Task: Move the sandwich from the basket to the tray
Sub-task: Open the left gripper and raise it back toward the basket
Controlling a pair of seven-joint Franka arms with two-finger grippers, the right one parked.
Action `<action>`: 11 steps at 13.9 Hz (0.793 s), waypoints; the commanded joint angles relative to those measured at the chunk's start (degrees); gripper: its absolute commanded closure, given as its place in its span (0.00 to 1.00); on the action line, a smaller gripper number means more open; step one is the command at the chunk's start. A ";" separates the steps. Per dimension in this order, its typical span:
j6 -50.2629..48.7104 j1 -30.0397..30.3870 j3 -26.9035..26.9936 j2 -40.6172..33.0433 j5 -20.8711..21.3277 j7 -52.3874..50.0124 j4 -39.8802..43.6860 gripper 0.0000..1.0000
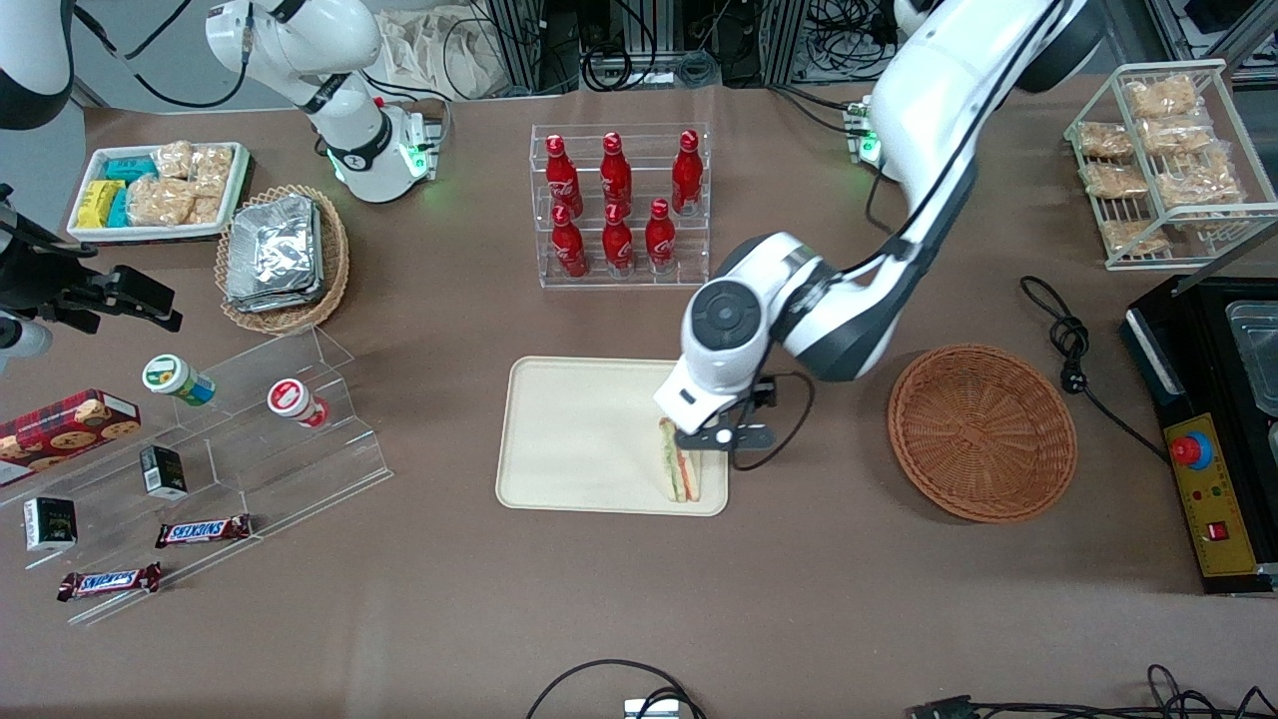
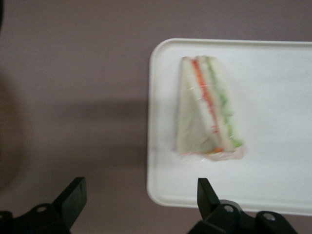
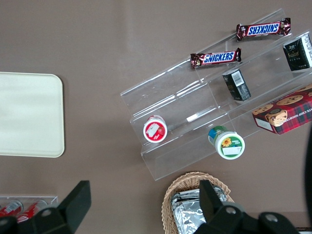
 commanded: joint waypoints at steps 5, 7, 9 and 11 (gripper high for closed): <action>-1.41 14.22 -1.24 -22.17 -5.56 22.24 -21.81 0.00; -7.91 20.00 -1.15 -22.27 -5.66 24.65 -18.40 0.00; -13.80 24.33 -1.07 -21.84 -5.66 24.83 -12.35 0.00; -20.64 26.88 -1.07 -20.26 -5.40 24.83 -4.97 0.00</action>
